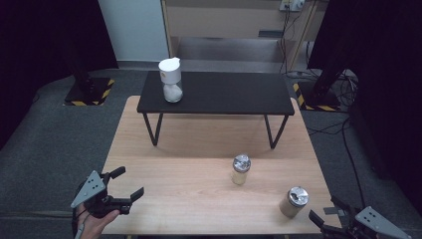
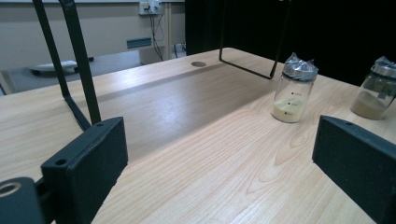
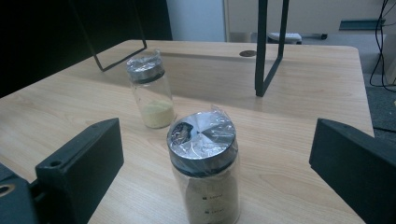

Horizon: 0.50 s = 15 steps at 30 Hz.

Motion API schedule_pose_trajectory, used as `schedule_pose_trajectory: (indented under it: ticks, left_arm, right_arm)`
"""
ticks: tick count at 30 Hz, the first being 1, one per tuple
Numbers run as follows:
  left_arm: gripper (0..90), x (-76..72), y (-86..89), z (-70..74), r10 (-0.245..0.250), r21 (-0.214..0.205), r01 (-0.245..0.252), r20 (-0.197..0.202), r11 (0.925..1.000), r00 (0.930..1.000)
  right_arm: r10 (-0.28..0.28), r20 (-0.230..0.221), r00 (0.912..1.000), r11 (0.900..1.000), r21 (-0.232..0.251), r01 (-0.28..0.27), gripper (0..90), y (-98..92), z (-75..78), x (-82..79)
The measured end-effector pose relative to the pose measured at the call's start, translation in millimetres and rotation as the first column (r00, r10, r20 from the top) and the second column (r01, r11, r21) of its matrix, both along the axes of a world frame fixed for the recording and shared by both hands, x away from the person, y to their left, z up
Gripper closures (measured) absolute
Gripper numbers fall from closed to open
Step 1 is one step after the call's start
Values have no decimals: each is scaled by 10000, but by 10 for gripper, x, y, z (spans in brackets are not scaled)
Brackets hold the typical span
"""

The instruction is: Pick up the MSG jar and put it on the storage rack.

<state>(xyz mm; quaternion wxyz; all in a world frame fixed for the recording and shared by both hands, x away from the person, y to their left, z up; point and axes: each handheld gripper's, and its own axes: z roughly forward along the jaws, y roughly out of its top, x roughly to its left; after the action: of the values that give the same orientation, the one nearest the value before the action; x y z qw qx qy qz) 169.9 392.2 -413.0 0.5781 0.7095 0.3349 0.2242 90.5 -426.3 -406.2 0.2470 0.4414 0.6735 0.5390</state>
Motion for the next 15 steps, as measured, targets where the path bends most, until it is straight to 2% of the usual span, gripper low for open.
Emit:
schedule_pose_trajectory:
  ticks: [7, 15]
  left_arm:
    - [23, 3, 87, -54, -43, -259, 46, 101, 9997, 9999]
    - [14, 21, 160, -91, -280, -348, 289, 257, 9990, 9993]
  right_arm:
    - [56, 9, 10000, 10000, 8, -56, 34, -4, -2, 4]
    - [63, -1, 10000, 10000, 17, -63, 34, -2, -2, 8]
